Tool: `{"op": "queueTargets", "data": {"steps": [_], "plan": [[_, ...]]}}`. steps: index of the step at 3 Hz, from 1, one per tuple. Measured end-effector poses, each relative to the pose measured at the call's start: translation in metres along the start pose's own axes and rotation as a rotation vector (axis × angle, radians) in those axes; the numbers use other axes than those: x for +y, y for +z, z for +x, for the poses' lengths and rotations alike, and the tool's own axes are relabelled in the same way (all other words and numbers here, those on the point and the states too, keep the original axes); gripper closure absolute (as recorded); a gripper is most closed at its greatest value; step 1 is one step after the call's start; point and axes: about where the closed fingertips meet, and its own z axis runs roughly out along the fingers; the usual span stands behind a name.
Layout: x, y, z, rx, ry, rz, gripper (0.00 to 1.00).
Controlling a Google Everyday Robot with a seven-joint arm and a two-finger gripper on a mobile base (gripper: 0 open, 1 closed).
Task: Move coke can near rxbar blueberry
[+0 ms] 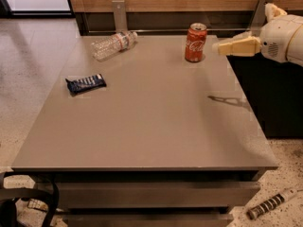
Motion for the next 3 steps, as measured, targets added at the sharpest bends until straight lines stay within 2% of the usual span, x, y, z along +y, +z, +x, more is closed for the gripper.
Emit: {"op": "queueTargets", "data": {"steps": [2,3], "plan": [[-0.025,0.071,0.034,-0.049,0.187,-0.042,0.00],[-0.026,0.100,0.046,-0.051,0.222,-0.065,0.00]]}}
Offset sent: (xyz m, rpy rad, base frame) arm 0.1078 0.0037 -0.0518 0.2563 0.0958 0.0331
